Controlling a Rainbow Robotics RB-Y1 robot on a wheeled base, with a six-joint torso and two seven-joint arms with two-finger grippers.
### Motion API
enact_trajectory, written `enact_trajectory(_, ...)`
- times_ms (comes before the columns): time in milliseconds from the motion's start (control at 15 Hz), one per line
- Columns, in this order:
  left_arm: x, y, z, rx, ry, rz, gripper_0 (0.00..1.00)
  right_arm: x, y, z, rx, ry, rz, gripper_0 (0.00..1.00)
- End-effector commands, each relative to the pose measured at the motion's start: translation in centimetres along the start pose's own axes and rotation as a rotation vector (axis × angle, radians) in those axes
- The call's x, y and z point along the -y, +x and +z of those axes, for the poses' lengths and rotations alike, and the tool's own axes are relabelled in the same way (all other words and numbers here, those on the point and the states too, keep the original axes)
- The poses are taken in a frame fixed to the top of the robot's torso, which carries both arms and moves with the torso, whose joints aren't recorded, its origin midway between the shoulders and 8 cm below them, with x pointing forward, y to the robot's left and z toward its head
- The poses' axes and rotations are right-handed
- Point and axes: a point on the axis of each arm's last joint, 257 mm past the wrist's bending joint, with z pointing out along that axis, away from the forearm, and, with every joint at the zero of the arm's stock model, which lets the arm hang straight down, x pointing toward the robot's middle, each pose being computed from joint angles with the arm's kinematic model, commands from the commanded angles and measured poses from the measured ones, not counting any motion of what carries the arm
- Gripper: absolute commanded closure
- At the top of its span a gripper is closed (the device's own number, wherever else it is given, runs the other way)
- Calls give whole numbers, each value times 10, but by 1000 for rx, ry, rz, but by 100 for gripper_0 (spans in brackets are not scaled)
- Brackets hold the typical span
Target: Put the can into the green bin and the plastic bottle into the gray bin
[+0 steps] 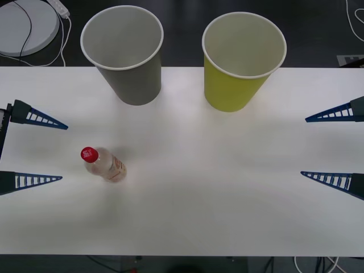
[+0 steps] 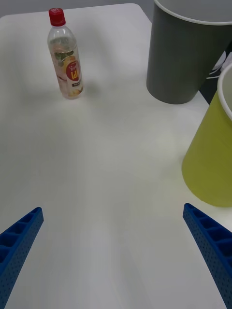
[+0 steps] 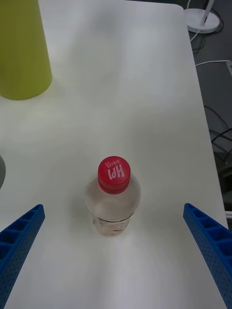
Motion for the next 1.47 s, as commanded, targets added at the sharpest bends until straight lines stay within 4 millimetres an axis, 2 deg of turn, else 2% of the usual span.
enact_trajectory(67,-5,1,-7,-9,-8,-9,0,0,0,0,0,0,0,0)
enact_trajectory(400,-5,17,-18,16,-27,-6,0,0,0,0,0,0,0,0)
enact_trajectory(733,5,38,-27,19,-17,-16,0,0,0,0,0,0,0,0)
enact_trajectory(1000,8,63,-37,8,-28,8,0,0,0,0,0,0,0,0)
enact_trajectory(1200,14,80,-37,40,-47,-6,0,0,0,0,0,0,0,0)
enact_trajectory(1467,17,87,-31,134,-74,-90,0,0,0,0,0,0,0,0)
